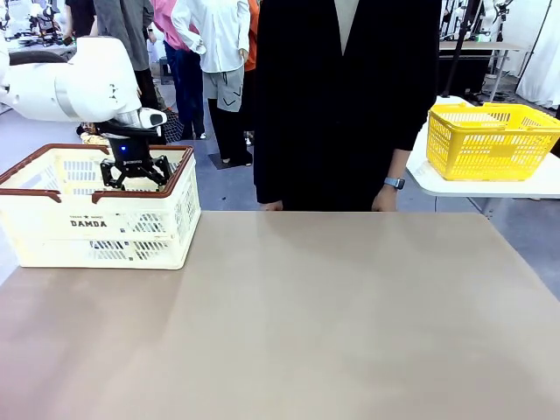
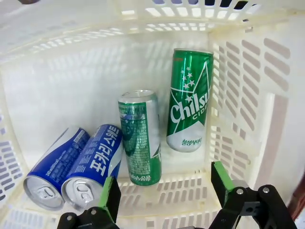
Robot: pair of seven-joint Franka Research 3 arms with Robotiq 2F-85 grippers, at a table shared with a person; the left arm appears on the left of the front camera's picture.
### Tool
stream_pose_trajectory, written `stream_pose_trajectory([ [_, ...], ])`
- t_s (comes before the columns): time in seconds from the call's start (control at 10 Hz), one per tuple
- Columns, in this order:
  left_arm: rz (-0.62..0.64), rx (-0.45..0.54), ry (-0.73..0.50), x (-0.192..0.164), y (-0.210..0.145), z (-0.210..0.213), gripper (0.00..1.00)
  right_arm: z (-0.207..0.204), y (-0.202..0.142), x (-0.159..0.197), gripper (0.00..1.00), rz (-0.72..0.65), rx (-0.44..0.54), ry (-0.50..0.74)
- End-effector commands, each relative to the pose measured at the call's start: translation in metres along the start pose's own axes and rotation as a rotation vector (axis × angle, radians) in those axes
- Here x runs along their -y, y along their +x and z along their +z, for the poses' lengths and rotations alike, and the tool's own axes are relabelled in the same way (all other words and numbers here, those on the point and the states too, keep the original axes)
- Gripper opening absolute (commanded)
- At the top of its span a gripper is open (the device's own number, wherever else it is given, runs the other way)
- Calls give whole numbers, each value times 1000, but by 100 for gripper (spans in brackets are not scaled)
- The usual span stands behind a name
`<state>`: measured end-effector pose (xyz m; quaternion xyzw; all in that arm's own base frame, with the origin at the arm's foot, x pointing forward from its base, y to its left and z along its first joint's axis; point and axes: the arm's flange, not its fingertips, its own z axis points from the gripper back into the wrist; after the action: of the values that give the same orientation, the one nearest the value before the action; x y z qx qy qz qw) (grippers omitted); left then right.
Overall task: Place the drinks into the Shopping basket.
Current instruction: Pick up one drink and place it into the Shopping basket.
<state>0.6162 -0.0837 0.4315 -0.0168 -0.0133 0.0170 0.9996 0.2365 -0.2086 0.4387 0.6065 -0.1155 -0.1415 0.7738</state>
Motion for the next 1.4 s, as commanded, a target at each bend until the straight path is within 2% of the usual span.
stream_pose_trajectory([
  [0.0, -11, 31, -56, -6, -12, 17, 100, 3, -1, -1, 100, 17, -14, -3],
  [0.1, 6, 78, -93, -5, -20, 43, 100, 3, -1, -1, 100, 17, -14, -3],
  [0.2, 11, 125, -170, -3, -38, 89, 100, 3, -1, -1, 100, 17, -14, -3],
  [0.3, 13, 128, -251, -4, -63, 133, 100, 3, -1, -1, 100, 17, -14, -3],
  [0.4, -67, 88, -401, -3, -99, 169, 100, 3, -1, -1, 100, 17, -14, -3],
  [0.5, -189, 35, -550, -7, -140, 187, 100, 3, -1, -1, 100, 17, -14, -3],
  [0.6, -358, 11, -752, -23, -185, 184, 100, 3, -1, -1, 100, 17, -14, -3],
  [0.7, -447, -16, -958, -43, -215, 168, 100, 3, -1, -1, 100, 17, -14, -3],
  [0.8, -440, 7, -1180, -87, -249, 145, 100, 3, -1, -1, 100, 17, -14, -3],
  [1.0, -391, 171, -1485, -166, -297, 115, 100, 3, -1, -1, 100, 17, -14, -3],
  [1.2, -287, 396, -1728, -221, -333, 83, 100, 3, -1, -1, 100, 17, -14, -3],
  [1.3, -220, 363, -1749, -226, -326, 70, 100, 3, -1, -1, 100, 17, -14, -3],
])
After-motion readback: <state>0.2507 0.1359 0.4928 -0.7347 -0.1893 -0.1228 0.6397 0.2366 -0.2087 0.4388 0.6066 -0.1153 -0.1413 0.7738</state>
